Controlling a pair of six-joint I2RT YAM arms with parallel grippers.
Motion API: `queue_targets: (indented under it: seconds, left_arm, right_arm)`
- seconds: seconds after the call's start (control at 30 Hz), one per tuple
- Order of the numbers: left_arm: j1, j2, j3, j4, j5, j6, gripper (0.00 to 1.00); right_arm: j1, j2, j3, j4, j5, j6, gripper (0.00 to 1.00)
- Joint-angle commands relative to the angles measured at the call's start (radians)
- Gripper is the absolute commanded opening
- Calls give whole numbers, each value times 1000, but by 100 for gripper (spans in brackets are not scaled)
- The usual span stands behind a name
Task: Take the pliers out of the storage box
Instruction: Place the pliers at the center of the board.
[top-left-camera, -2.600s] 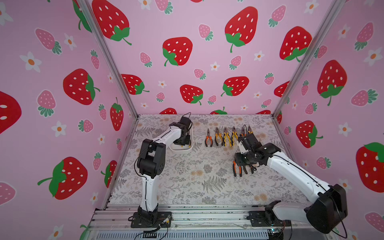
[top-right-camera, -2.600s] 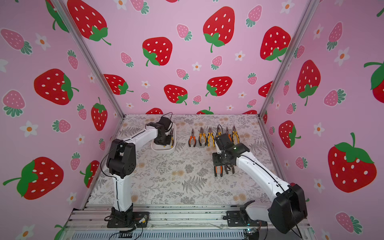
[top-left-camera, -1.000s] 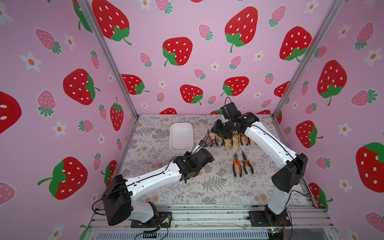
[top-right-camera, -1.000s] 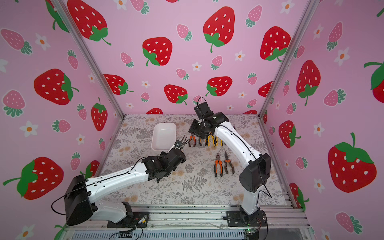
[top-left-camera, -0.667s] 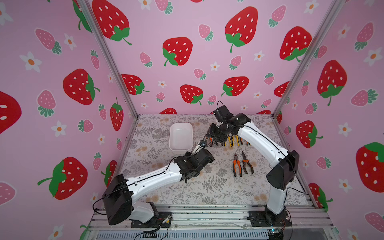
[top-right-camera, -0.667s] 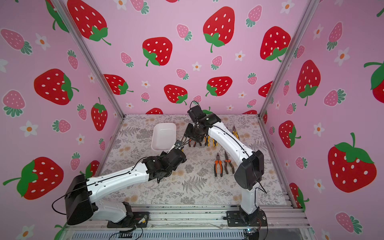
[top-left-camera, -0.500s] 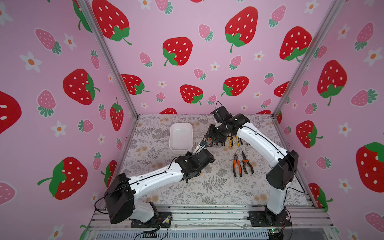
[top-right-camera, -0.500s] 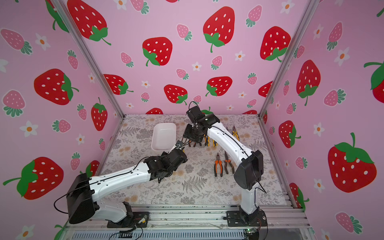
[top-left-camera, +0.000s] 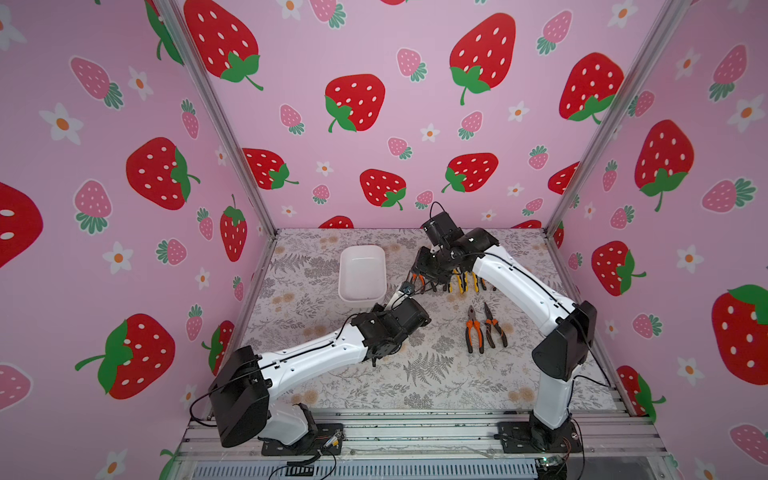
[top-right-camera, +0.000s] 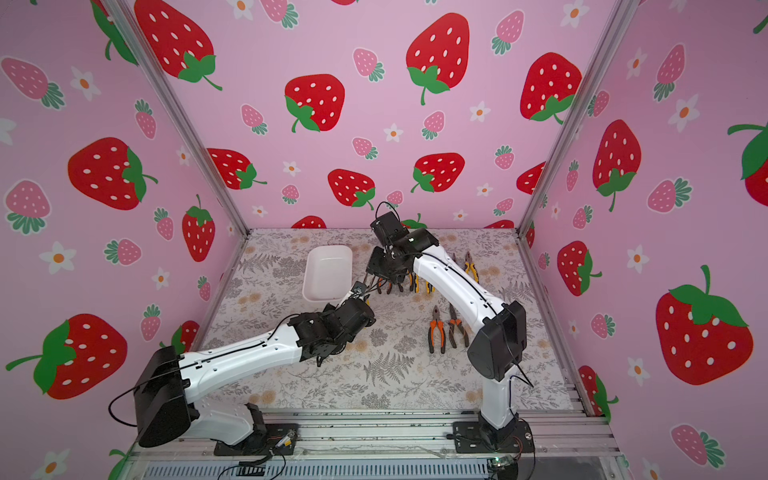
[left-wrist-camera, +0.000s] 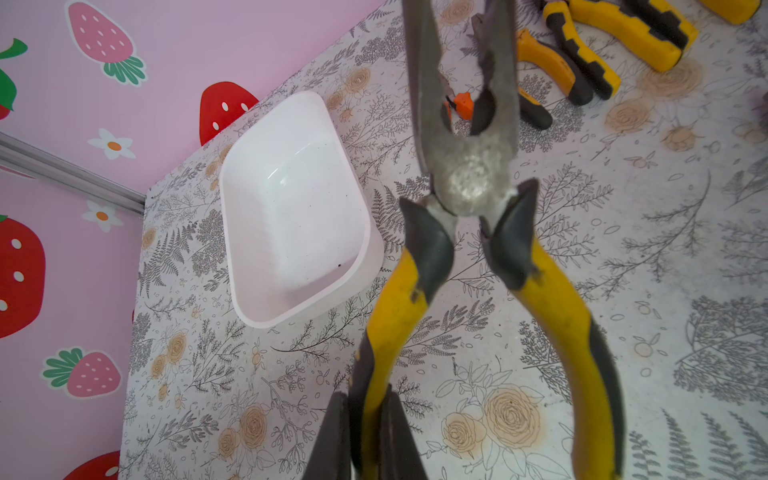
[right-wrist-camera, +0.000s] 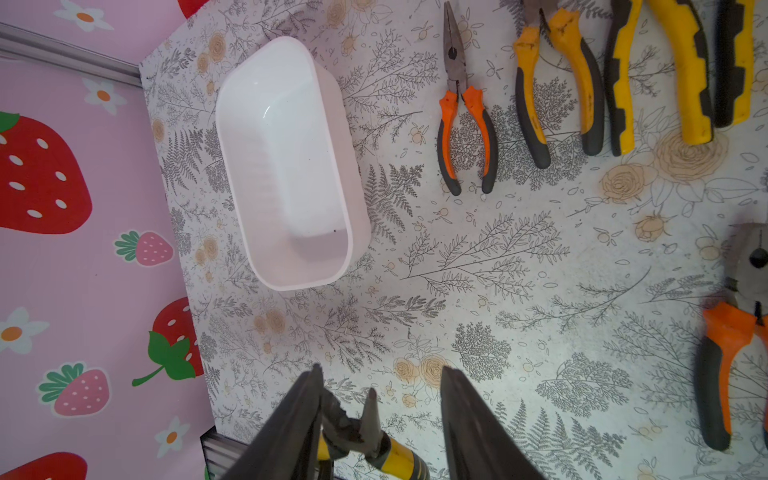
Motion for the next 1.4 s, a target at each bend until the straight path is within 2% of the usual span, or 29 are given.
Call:
queue_targets:
  seconds: [0.0,0.13,0.6,0.8,1.03,1.2,1.37]
  left_arm:
    - [-5,-1,30,26,-13,-11,0]
    - [-5,2,32,25,-11,-12,0]
    - [-5,5,53,16,-18,3,0]
    - [-5,3,60,14,-21,7,0]
    - [-5,-6,53,8,-30,8,0]
    - [-5,3,51,-1,-39,3,0]
    - [-2,14,50,4,-29,-5,0]
  right_arm:
    - [21,-57,-3,53,20,-31,51]
    - [49,-59,19,52,86,-86,51]
    - [82,38,97,-105,131,-163,51]
    - [86,61,91,-118,131,-173,51]
    - [86,36,32,-105,131,-152,51]
    - [88,-39,-100,-33,96,-66,39]
    - [93,-97,-227,41,68,-2,37]
